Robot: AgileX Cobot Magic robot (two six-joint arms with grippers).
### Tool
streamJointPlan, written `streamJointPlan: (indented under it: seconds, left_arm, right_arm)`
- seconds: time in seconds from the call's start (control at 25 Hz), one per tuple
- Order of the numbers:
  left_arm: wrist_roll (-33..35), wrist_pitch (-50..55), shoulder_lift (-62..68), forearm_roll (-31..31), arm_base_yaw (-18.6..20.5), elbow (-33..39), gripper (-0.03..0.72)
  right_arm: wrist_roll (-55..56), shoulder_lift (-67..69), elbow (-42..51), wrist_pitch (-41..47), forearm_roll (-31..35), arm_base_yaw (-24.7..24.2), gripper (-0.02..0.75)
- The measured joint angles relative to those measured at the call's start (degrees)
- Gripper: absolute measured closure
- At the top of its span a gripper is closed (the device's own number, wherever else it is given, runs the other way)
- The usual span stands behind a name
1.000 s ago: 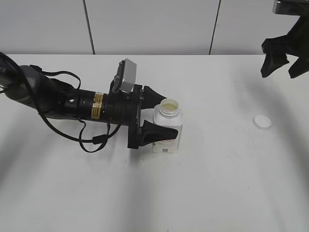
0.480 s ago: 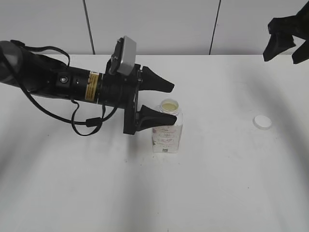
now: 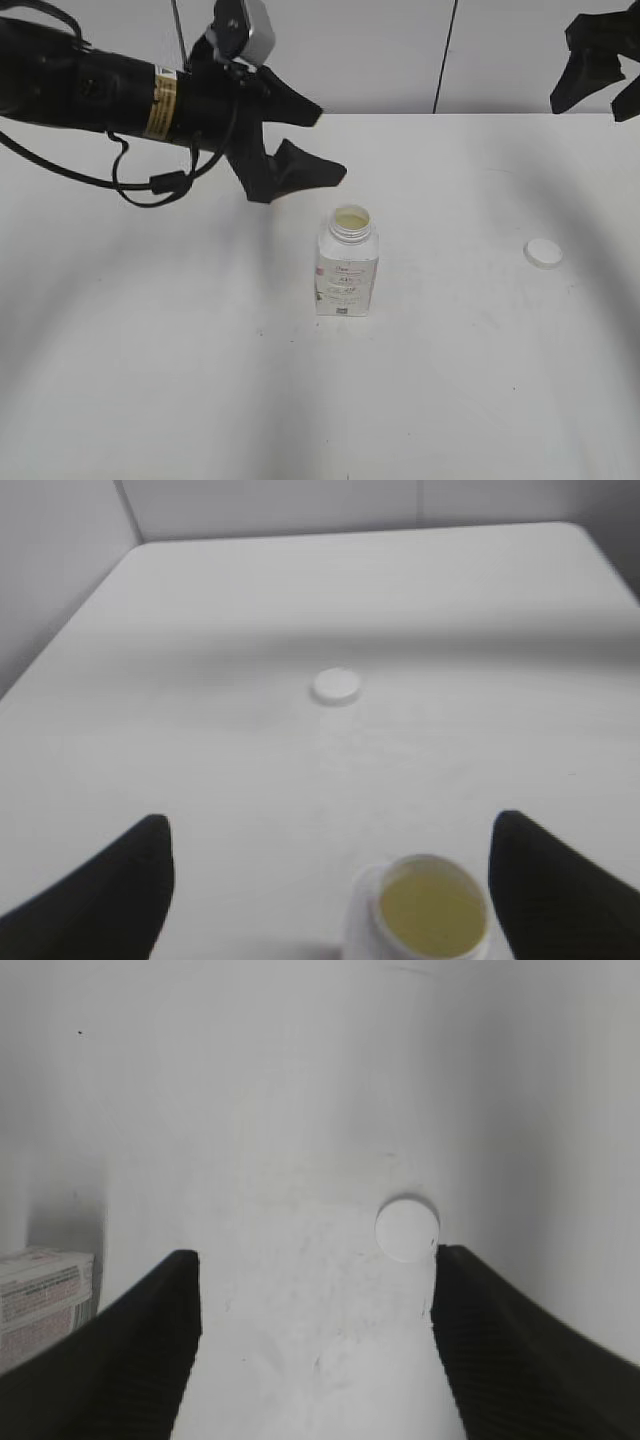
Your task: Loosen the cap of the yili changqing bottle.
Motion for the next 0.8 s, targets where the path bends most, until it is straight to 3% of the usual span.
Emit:
streamJointPlan:
  seconds: [0.28, 0.4, 0.56, 0.64, 0.8]
  left_arm:
    - [-12.81, 34.28, -6.90, 2.96, 0.00, 0.00, 0.101]
    - [-14.11, 47.79, -6.95, -1.76, 0.00, 0.00, 0.101]
    - [-13.24, 61.62, -6.95, -15.10, 0.30, 0.00, 0.101]
    - [-7.85, 64.44, -6.95, -24.54, 0.38, 0.00, 0.101]
    - [9.88, 69.61, -6.95, -47.91, 0.32, -0.06, 0.101]
  right_arm:
    - [0.00, -1.84, -0.06, 2.17, 0.06, 0.00, 0.173]
    - [0.00, -2.21, -0.75, 3.48, 0.06, 0.00, 0.173]
    - [0.00, -2.29, -1.20, 5.84, 0.06, 0.00, 0.173]
    - [0.00, -2.29, -1.20, 6.59, 0.06, 0.00, 0.173]
    - [0.00, -2.29, -1.20, 7.41, -0.41, 0.00, 0.173]
